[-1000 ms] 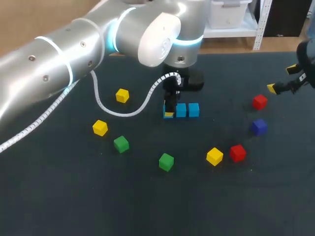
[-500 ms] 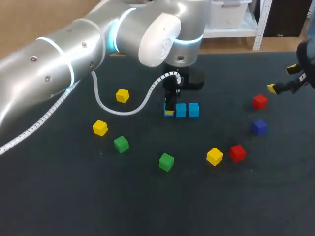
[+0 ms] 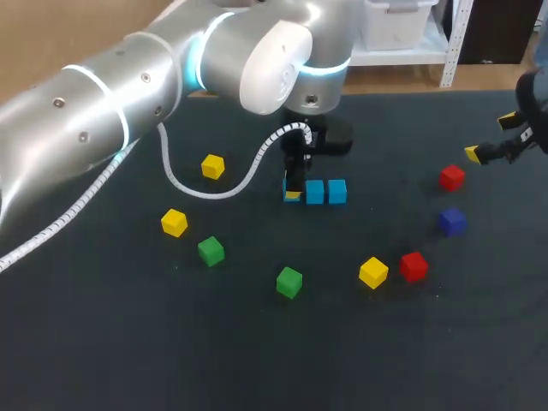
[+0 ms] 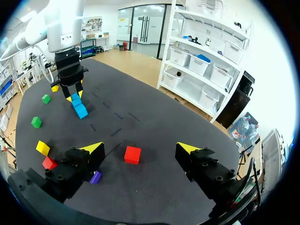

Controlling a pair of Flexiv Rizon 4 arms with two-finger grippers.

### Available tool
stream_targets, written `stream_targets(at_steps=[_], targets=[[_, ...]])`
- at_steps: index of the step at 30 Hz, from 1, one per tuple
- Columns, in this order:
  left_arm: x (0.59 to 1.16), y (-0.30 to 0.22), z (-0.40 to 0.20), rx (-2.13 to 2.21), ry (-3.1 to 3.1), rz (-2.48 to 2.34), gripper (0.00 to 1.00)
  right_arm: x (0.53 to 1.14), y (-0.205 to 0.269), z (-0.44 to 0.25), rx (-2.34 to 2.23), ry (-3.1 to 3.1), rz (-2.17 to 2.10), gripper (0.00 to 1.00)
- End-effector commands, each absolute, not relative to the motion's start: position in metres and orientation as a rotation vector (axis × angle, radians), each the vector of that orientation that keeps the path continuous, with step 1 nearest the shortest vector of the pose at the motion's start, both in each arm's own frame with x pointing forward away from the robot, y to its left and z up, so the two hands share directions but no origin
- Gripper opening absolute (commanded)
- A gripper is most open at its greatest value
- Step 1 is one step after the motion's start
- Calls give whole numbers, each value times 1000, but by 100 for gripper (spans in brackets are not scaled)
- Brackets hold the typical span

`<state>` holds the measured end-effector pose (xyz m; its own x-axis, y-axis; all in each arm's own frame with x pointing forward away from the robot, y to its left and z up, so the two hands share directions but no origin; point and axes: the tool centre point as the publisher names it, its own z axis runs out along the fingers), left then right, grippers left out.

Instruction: Place the blue cubes, place green cubes on the blue cubes, place the yellow cubes on the green cubes, then place the red cubes on the yellow cubes, and place purple cube on the red cubes.

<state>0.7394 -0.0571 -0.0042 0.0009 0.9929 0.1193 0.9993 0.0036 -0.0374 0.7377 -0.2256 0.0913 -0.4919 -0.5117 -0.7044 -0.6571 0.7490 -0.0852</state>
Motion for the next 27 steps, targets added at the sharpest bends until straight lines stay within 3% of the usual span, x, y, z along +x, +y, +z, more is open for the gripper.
stream_targets(at_steps=[1, 14, 15, 16, 27], targets=[[741, -57, -8, -2144, -2134, -78, 0, 738, -225, 91, -871, 2201, 247, 100], [740, -61, -10, -2156, -2103, -70, 0, 738, -225, 91, -871, 2201, 247, 100], [740, -62, -10, -2158, -2100, -61, 29, 738, -225, 91, -871, 2201, 247, 100], [739, -62, -10, -2153, -2102, -65, 100, 738, -225, 91, -871, 2201, 247, 100], [732, -55, -4, -2152, -2127, -49, 100, 738, -225, 91, -871, 2201, 247, 100]])
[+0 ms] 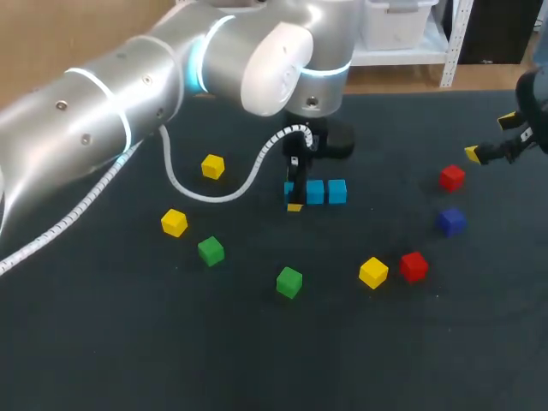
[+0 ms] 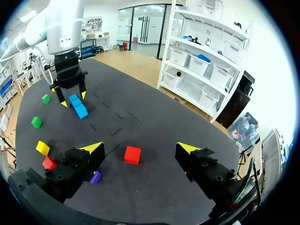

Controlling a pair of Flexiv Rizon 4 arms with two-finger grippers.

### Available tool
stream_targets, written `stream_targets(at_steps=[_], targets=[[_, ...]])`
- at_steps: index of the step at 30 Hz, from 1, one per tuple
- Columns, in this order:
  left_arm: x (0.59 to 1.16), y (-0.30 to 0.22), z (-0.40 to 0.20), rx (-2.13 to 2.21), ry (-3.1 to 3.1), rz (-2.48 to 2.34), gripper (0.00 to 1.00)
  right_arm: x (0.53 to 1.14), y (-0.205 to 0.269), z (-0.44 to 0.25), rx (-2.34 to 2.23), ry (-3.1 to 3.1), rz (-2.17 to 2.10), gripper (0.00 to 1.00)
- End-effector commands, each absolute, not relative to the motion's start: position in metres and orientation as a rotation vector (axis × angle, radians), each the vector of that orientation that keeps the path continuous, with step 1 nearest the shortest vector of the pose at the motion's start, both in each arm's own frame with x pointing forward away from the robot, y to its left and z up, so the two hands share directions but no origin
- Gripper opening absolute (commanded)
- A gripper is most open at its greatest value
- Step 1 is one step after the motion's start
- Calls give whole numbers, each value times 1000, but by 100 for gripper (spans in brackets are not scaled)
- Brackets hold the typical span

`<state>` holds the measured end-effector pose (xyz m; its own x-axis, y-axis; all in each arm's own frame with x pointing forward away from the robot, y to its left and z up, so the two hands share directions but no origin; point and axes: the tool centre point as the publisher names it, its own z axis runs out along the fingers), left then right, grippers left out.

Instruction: Place the blue cubes, place green cubes on the blue cubes, place the yellow cubes on the green cubes, then place the red cubes on the yellow cubes, and place purple cube on the red cubes.

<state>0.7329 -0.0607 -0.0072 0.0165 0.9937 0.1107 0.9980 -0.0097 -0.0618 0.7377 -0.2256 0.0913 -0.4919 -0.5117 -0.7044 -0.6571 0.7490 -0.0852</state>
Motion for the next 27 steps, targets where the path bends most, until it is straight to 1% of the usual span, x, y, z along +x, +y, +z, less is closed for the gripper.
stream_targets(at_steps=[1, 15, 27], targets=[[732, -53, -3, -2147, -2133, -51, 100, 738, -225, 91, -871, 2201, 247, 100], [718, -32, 43, -2159, -2228, -78, 100, 738, -225, 91, -871, 2201, 247, 100], [682, -10, 70, -2121, -2313, -90, 100, 738, -225, 91, -871, 2201, 247, 100]])
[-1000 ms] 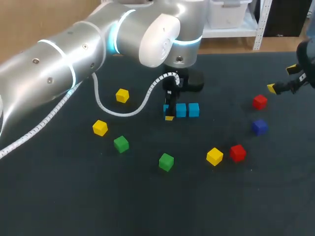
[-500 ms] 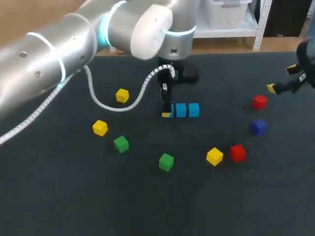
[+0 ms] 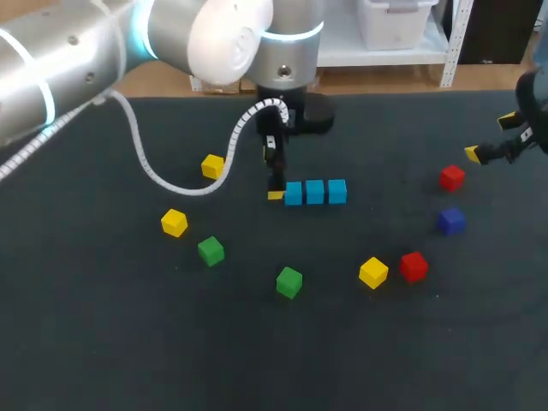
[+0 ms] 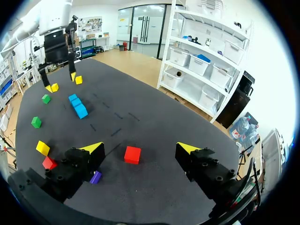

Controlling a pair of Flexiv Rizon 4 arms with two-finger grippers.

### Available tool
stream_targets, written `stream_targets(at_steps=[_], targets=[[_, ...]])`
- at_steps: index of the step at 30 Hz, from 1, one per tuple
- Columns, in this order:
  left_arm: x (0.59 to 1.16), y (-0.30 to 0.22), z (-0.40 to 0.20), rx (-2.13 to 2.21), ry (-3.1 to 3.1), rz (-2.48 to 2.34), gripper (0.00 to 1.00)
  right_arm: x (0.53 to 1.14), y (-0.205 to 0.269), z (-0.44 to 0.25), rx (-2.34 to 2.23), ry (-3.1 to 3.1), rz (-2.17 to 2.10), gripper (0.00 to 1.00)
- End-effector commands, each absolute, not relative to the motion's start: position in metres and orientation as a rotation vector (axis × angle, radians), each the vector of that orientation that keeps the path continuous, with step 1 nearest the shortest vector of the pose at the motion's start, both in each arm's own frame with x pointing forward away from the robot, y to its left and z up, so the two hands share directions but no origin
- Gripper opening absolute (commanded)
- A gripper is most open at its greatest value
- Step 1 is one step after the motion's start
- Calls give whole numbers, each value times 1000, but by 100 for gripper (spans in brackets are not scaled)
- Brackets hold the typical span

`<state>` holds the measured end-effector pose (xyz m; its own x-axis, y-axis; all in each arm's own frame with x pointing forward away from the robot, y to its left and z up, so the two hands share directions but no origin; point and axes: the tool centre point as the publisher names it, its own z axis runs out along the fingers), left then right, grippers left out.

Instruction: Place the blue cubes, place green cubes on the blue cubes, place the yellow cubes on the green cubes, then place the red cubes on the yellow cubes, and place purple cube on the red cubes.

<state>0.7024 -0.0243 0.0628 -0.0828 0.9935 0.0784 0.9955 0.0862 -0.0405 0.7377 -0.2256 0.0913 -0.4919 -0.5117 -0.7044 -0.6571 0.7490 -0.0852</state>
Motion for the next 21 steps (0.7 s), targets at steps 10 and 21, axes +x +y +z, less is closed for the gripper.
stream_targets(at_steps=[10, 21], targets=[[659, 15, 83, -1957, -2424, -155, 100, 738, -225, 91, -871, 2201, 247, 100], [627, 33, 76, -1880, -2499, -126, 100, 738, -225, 91, -871, 2201, 247, 100]])
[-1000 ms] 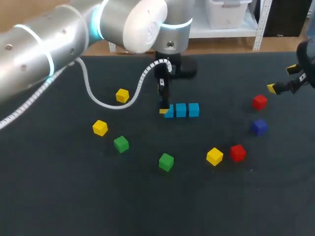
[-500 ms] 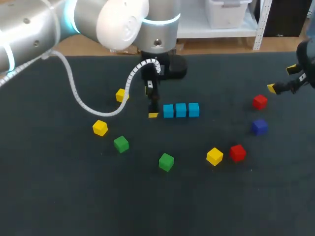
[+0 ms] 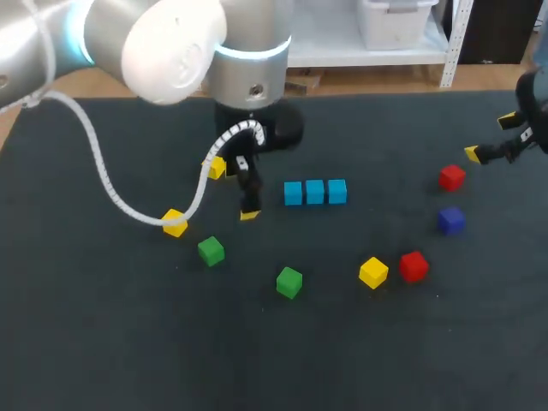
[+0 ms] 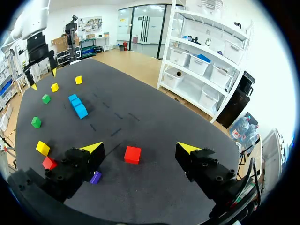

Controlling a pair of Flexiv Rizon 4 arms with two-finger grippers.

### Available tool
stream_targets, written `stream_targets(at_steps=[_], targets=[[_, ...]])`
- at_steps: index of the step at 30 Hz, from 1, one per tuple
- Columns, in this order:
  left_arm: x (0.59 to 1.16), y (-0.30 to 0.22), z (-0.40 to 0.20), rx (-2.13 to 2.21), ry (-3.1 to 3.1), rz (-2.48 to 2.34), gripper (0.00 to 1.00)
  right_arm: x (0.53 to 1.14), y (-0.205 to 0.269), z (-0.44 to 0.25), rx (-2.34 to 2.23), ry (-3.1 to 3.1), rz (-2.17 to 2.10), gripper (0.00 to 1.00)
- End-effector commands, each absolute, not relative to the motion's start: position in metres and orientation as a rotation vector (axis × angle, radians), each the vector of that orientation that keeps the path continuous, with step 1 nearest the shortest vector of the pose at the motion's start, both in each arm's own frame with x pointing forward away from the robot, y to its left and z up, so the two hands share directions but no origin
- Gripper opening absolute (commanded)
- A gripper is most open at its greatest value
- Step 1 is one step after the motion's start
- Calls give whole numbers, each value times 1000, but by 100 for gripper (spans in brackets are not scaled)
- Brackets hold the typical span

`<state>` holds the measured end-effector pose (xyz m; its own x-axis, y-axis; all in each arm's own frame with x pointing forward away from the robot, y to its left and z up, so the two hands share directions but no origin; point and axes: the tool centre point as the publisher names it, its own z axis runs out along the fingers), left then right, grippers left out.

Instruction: Place the blue cubes, place green cubes on the blue cubes, place the yellow cubes on the green cubes, then place the red cubes on the yellow cubes, and place purple cube on the red cubes.

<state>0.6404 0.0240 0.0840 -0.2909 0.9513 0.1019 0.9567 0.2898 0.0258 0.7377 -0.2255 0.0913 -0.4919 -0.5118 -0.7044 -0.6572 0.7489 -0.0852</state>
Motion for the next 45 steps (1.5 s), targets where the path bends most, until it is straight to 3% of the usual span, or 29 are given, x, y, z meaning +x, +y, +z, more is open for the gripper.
stream_targets(at_steps=[1, 24, 45], targets=[[624, 35, 74, -1880, -2505, -102, 100, 738, -225, 91, -871, 2201, 247, 100], [573, 58, 28, -1669, -2555, -89, 100, 738, -225, 91, -871, 2201, 247, 100], [583, 53, 7, -1595, -2660, -19, 100, 738, -225, 91, -871, 2201, 247, 100]])
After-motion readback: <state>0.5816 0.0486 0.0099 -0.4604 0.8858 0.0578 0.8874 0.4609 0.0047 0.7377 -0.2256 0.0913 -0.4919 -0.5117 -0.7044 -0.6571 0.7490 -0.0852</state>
